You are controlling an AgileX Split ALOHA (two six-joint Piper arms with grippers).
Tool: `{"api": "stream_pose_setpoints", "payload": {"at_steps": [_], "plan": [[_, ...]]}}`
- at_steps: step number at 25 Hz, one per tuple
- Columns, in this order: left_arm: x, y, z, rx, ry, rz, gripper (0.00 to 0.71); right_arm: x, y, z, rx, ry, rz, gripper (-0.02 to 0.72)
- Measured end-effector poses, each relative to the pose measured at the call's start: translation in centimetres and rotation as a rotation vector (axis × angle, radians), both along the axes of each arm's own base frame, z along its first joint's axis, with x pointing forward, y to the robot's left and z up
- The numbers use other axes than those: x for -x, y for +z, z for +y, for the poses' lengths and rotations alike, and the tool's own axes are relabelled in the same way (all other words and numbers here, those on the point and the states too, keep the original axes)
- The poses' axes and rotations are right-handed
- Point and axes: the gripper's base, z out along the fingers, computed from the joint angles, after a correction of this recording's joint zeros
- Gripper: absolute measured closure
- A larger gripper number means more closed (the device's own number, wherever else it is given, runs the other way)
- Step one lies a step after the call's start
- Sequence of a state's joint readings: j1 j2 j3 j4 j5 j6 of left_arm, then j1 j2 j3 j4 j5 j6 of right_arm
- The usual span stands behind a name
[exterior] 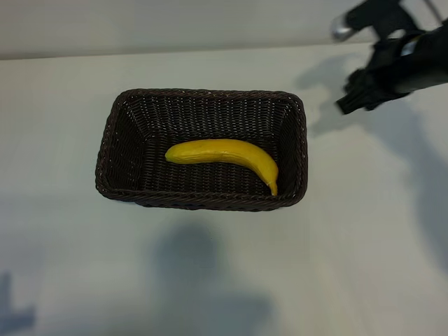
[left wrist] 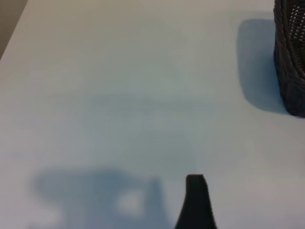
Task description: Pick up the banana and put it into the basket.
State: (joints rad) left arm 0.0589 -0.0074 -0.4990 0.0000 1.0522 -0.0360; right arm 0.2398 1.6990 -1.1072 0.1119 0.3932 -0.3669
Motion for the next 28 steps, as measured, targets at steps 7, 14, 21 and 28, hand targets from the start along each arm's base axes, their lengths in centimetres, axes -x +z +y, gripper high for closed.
{"api": "stream_pose_setpoints", "payload": {"at_steps": [7,14,21,28], "plan": [[0.0,0.0,0.0,0.000,0.000,0.000,0.132,-0.2,-0.6,-6.1,-0.055,-0.256,0.126,0.181],[0.0,0.0,0.0,0.000,0.000,0.000,0.132,0.8,-1.2,-9.9,-0.056,-0.374,0.264,0.181],[0.0,0.0,0.0,0.000,0.000,0.000,0.132,2.0,-1.6,-12.0,-0.025,-0.472,0.385,0.181],[0.0,0.0,0.0,0.001,0.001,0.000,0.132,3.8,0.6,-12.6,0.009,-0.554,0.407,0.182]]}}
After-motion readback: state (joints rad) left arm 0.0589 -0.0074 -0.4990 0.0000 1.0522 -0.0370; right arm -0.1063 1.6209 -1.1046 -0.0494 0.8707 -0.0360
